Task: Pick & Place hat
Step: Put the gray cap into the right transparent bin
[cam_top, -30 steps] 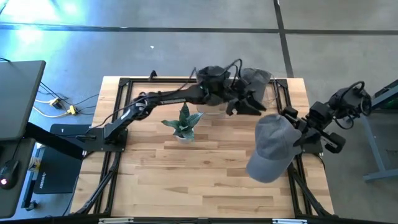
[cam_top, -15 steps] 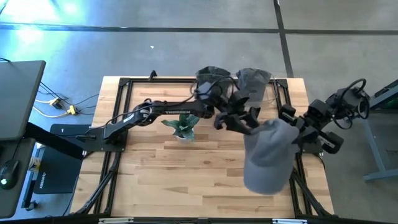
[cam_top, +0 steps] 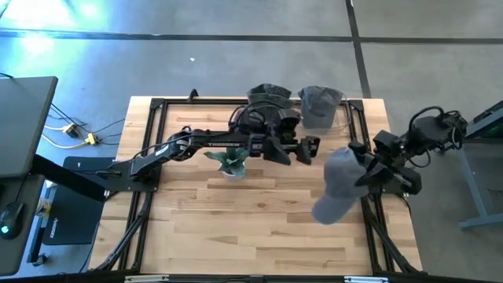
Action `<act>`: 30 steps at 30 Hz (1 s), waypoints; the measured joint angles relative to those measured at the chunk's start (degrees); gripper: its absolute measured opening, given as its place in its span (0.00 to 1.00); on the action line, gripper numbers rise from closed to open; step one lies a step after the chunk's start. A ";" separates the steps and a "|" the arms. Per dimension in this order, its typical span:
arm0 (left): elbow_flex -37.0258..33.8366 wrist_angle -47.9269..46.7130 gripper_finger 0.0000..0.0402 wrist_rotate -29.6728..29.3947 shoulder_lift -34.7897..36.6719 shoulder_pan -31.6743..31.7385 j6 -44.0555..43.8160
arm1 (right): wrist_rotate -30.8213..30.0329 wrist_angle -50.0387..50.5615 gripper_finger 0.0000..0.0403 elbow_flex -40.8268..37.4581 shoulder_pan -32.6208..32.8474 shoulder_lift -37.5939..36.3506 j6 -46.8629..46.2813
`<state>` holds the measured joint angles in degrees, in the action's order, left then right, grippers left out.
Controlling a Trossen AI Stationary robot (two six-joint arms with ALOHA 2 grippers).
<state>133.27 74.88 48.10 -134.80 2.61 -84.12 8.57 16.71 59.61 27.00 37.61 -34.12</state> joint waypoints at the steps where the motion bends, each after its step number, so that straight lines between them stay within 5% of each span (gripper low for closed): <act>1: 0.00 -1.86 0.57 1.13 0.00 0.02 0.32 | -0.57 0.01 0.01 0.00 0.00 0.29 0.01; 8: -0.04 -23.61 0.57 7.22 -0.04 2.05 13.52 | 2.48 -3.06 0.01 0.00 0.00 2.12 1.61; 16: -0.02 -34.83 0.57 8.87 -0.27 1.39 18.58 | 6.18 -17.92 0.01 0.00 -1.30 7.16 4.84; 24: -0.02 -31.59 0.57 12.40 -0.96 -1.71 27.19 | 11.86 -32.58 0.01 0.00 -7.97 13.57 -1.45; 30: -0.02 -15.06 0.57 14.09 -0.44 -2.67 18.74 | 14.19 -32.96 0.01 0.00 -8.33 12.59 -6.81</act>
<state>133.25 59.82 62.19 -135.24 -0.05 -65.38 22.76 -16.25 59.61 18.68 50.19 -40.93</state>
